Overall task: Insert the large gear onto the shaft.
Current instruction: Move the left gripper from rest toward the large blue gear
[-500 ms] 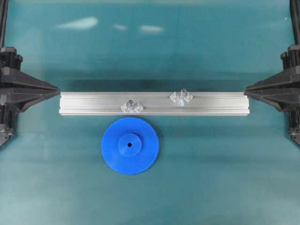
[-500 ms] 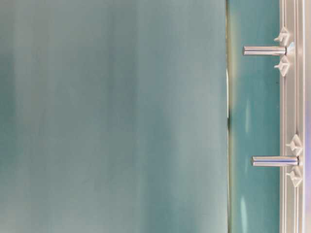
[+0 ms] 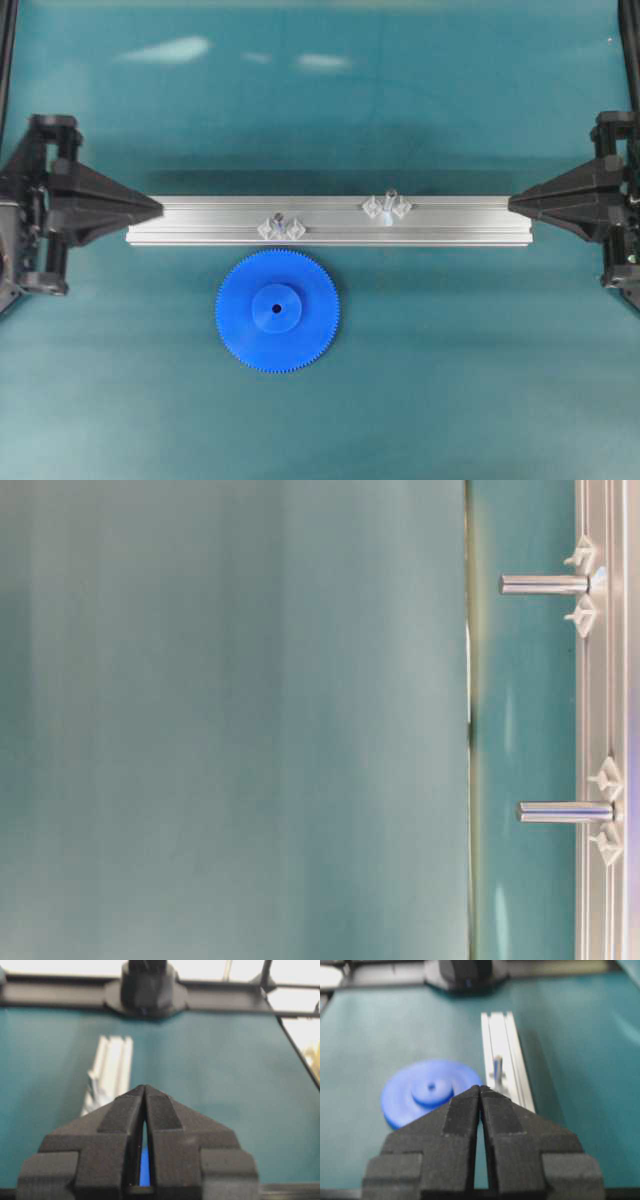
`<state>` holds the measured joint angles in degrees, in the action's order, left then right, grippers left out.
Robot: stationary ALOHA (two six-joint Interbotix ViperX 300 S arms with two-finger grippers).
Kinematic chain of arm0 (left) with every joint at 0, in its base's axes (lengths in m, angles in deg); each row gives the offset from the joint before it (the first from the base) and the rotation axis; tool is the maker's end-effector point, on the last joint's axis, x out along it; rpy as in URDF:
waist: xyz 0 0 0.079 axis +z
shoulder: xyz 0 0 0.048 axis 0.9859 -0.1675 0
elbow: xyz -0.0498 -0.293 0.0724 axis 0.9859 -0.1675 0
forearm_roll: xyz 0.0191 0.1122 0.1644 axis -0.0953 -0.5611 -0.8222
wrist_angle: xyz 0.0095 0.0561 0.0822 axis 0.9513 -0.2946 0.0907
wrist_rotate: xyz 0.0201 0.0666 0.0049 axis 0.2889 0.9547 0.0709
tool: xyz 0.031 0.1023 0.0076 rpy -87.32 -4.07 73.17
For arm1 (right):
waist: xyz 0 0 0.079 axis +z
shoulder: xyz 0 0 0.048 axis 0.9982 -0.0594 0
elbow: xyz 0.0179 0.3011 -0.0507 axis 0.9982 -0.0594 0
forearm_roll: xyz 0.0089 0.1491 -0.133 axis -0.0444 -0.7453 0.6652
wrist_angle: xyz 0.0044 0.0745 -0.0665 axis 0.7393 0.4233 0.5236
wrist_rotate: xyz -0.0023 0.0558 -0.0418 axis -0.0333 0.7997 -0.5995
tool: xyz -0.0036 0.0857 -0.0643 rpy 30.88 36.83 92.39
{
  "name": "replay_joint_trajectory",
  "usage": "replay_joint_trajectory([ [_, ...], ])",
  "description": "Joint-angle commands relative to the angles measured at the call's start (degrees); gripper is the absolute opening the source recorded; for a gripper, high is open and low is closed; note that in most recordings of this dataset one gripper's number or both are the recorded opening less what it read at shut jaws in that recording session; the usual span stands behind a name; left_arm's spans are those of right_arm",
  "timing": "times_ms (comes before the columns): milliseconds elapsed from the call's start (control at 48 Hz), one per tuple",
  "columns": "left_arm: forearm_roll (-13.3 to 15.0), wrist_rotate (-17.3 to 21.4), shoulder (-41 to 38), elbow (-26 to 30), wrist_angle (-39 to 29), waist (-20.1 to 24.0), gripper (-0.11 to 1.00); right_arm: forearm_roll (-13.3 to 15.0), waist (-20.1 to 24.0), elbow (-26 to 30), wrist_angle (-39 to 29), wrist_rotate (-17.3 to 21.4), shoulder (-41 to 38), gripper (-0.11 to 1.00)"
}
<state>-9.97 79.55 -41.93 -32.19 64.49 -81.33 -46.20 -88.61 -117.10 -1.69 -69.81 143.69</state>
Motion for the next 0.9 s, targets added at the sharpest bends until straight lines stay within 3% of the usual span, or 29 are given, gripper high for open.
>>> replay_joint_trajectory([
  [0, -0.18, -0.26, -1.58, 2.55, -2.46, -1.41, 0.02, -0.18, -0.18, 1.85, -3.60, 0.62, -0.62, 0.10],
  [208, -0.18, -0.53, -5.63, 3.43, -5.27, -2.11, 0.02, -0.97, -0.79, 2.46, -10.55, 1.85, -1.85, 0.09],
  [479, -0.18, -0.88, -13.89, 7.03, -8.35, -3.34, 0.02, -0.88, -1.05, 2.11, -11.16, 5.89, -3.08, 0.09],
  [876, -0.18, -2.81, -27.69, 15.03, -14.68, -6.77, 0.02, -0.62, -1.32, 2.02, -12.48, 5.98, -5.54, 0.09],
])
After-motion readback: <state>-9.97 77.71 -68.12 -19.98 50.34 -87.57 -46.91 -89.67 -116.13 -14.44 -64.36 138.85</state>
